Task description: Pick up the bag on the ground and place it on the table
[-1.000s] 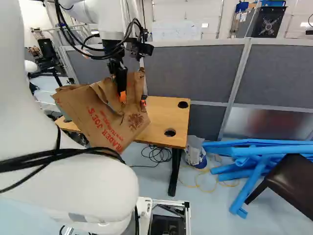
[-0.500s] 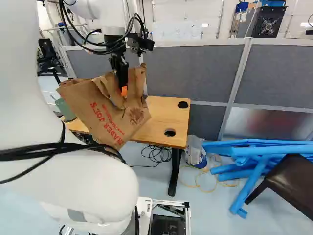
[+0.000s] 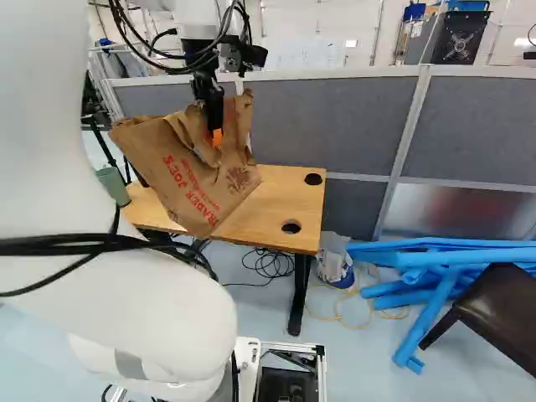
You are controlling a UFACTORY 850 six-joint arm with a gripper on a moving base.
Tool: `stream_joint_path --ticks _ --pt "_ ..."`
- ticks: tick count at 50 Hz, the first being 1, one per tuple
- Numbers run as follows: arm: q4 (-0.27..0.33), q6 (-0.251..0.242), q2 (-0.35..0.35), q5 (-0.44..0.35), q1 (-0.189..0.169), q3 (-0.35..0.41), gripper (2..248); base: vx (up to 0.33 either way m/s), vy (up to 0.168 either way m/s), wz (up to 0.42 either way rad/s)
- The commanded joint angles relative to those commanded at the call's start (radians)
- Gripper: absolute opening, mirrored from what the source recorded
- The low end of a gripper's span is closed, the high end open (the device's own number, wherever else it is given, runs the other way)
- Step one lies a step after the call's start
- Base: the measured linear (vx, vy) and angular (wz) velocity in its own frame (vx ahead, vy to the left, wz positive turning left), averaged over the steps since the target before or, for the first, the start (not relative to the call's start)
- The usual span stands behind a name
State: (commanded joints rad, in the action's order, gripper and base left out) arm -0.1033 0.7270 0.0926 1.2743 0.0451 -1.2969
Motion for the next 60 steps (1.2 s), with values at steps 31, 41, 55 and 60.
stream_joint_path --ticks 31,41,55,60 --pt "0.000 0.000 -0.154 0.037 -0.042 -0.166 26 0.000 0.000 0.000" --pt "0.000 0.000 -0.205 0.063 -0.054 -0.221 26 0.000 0.000 0.000" --pt "0.000 0.000 -0.274 0.101 -0.069 -0.299 26 0.000 0.000 0.000" --pt "0.000 0.000 -0.299 0.115 -0.074 -0.327 26 0.000 0.000 0.000"
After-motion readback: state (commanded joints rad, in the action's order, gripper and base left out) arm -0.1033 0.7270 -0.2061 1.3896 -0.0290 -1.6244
